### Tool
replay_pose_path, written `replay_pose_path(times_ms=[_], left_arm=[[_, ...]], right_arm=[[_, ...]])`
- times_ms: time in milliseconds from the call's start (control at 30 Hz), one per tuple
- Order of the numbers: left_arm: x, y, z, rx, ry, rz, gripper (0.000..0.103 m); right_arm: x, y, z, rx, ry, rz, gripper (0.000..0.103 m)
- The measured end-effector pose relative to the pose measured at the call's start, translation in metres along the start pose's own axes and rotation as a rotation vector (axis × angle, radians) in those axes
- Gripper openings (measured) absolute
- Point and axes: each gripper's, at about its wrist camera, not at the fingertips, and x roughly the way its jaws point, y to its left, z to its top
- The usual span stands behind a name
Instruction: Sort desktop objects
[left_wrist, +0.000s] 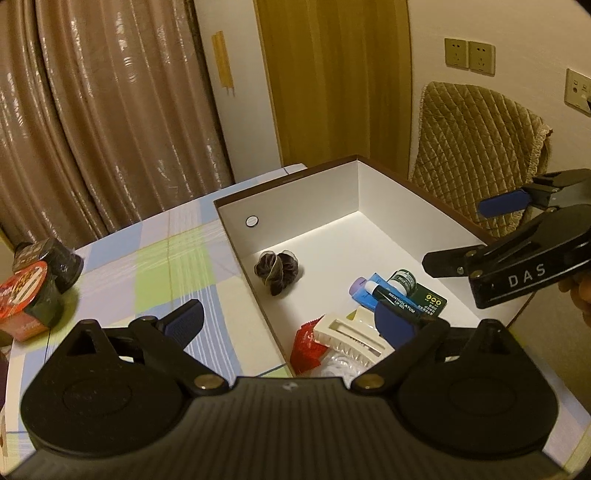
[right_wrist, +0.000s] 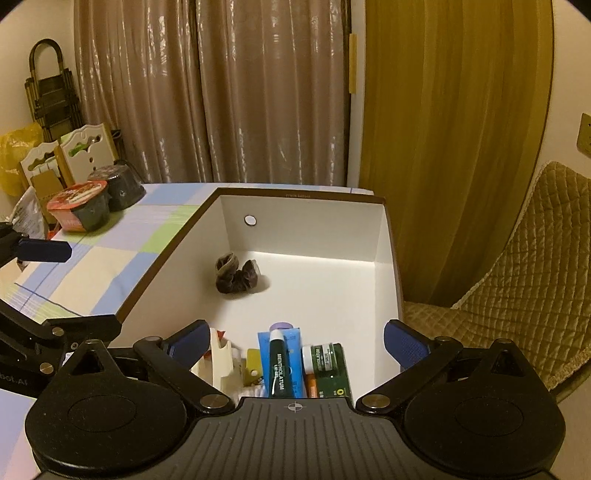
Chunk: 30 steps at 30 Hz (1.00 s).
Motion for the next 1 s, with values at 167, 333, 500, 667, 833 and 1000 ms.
replay_pose_path(times_ms=[167, 333, 500, 667, 833, 1000], left_arm=[[-0.005, -0.003, -0.005, -0.02, 0.004, 0.011, 0.099], [-0.014, -0.009, -0.011, -0.022, -0.002, 0.017, 0.102], [-0.03, -0.013, -0.021, -0.012, -0.008, 0.0, 0.102], [-0.049, -0.015, -0.035, -0.02, -0.016, -0.022, 0.102], [-0.074, -0.015, -0.052, -0.055, -0.028, -0.045, 0.102], [-0.096, -0.015, -0.071, -0.088, -0.024, -0.058, 0.102]], right_arm=[[-0.007, 0.001, -0.003, 0.0, 0.006, 0.005, 0.103], [-0.022, 0.003, -0.01, 0.01, 0.008, -0.013, 0.103], [-0.042, 0.01, -0.022, 0.033, 0.006, -0.051, 0.103], [-0.068, 0.023, -0.036, 0.056, 0.004, -0.102, 0.103], [-0.092, 0.042, -0.052, 0.054, 0.008, -0.143, 0.103], [-0.115, 0.063, -0.071, 0.067, 0.018, -0.171, 0.103]])
